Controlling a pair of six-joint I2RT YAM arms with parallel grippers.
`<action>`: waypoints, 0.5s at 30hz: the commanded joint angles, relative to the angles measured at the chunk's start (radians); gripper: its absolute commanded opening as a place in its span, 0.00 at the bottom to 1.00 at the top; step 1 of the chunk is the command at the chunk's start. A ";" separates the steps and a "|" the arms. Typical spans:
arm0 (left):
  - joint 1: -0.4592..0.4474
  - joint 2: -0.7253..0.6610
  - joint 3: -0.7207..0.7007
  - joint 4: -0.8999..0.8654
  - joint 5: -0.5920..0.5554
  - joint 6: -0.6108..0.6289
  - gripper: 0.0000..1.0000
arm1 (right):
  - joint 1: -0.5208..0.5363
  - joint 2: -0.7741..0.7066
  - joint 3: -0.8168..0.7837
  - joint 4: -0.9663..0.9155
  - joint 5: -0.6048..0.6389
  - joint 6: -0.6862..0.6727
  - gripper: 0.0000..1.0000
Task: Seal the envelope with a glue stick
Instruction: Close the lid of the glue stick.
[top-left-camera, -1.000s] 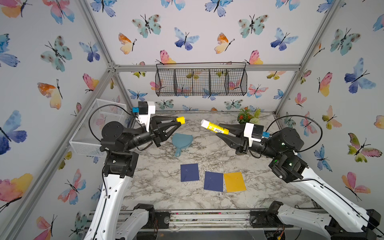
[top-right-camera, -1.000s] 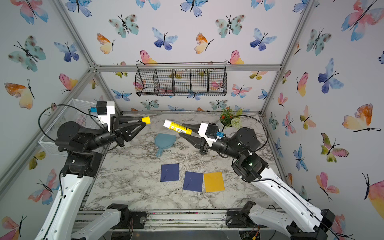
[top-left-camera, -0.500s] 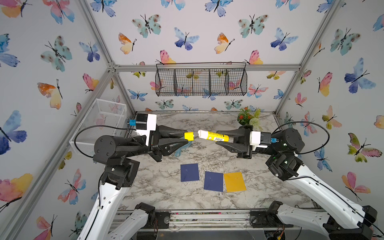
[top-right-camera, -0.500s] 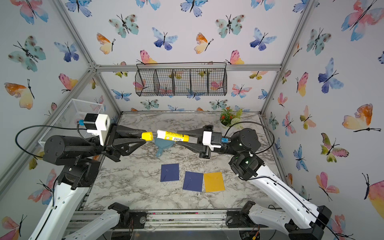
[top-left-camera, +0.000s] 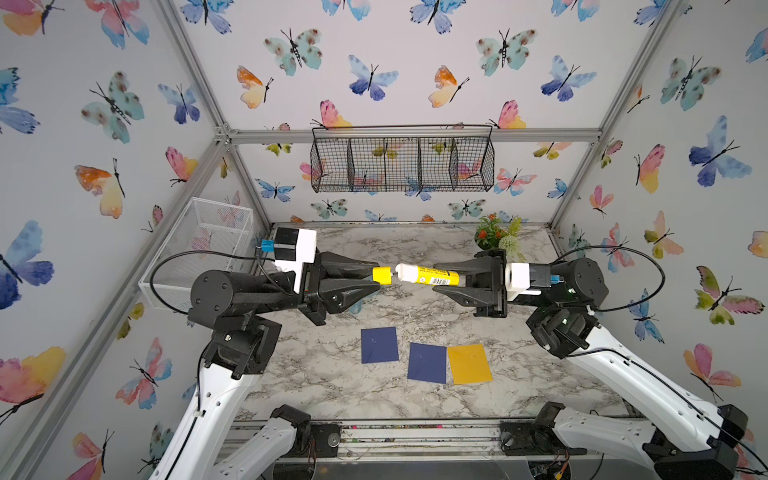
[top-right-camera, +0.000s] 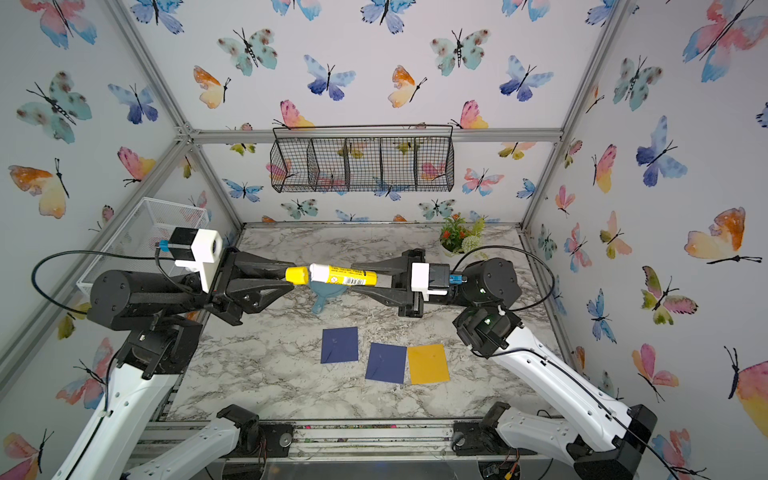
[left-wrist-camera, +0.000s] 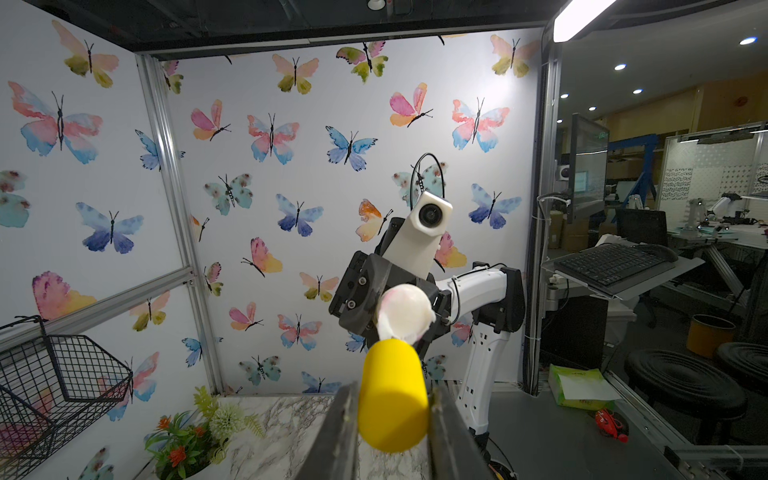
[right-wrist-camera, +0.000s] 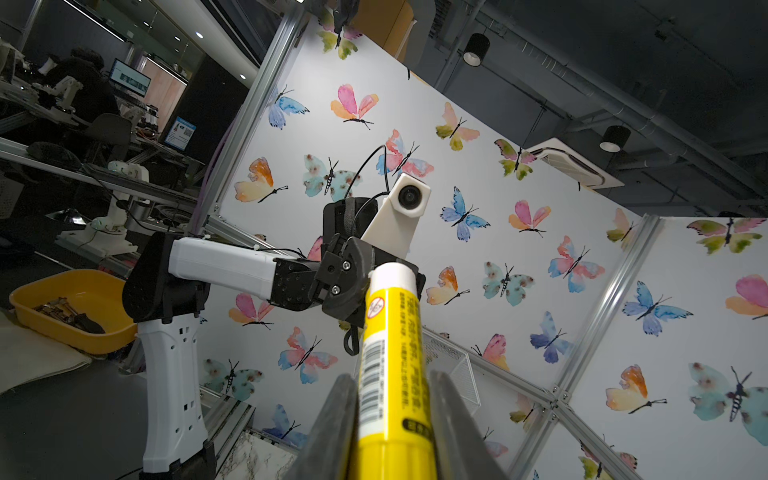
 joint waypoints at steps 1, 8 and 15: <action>-0.008 0.000 0.021 0.037 -0.012 0.006 0.06 | -0.003 0.009 0.024 0.076 -0.033 0.052 0.02; -0.020 -0.004 0.021 0.056 -0.012 0.007 0.06 | -0.002 0.019 0.017 0.123 -0.058 0.091 0.02; -0.034 -0.004 0.026 0.074 -0.008 0.003 0.06 | -0.003 0.021 0.016 0.137 -0.082 0.108 0.02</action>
